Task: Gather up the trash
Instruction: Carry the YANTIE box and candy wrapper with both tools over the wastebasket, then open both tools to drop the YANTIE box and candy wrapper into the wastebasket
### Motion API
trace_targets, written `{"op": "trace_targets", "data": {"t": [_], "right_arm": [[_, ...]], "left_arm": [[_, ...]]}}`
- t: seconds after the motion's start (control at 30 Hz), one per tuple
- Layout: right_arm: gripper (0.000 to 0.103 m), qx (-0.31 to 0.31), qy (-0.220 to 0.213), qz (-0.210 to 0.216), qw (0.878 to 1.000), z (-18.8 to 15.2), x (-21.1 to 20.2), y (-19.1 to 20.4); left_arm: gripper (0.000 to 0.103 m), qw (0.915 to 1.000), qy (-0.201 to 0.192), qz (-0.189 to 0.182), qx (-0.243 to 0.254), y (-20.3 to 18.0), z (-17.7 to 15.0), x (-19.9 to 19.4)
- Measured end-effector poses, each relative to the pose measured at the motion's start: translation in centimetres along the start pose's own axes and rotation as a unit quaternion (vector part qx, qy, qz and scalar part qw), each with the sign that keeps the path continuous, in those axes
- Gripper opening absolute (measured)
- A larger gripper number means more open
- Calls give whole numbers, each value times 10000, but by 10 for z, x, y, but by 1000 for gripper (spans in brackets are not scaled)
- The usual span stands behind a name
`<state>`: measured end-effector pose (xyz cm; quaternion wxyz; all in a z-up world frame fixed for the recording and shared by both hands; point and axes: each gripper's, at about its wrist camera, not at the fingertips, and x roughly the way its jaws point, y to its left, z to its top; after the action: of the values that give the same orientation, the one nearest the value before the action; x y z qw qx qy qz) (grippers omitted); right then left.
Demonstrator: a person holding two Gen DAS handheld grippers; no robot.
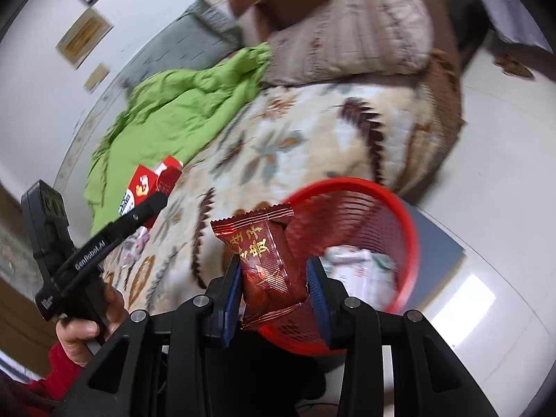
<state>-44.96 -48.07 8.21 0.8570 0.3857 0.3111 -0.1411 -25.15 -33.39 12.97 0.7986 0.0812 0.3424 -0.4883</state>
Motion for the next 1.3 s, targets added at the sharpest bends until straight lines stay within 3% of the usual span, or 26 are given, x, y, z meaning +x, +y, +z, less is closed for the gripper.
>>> {"op": "trace_targets", "data": {"t": [0.27, 0.47, 1.07, 1.3], "right_arm": [[39, 297, -334, -305, 9985, -2, -41, -38], [39, 450, -406, -286, 9977, -2, -48, -47], [39, 480, -442, -309, 9974, 5, -44, -55], [39, 602, -388, -324, 9969, 12, -31, -64]], "left_arm": [[49, 9979, 292, -408, 421, -54, -1, 27], [49, 9956, 400, -601, 601, -77, -8, 33], [49, 9937, 519, -681, 723, -85, -23, 34], [50, 9919, 788, -744, 656, -81, -32, 46]]}}
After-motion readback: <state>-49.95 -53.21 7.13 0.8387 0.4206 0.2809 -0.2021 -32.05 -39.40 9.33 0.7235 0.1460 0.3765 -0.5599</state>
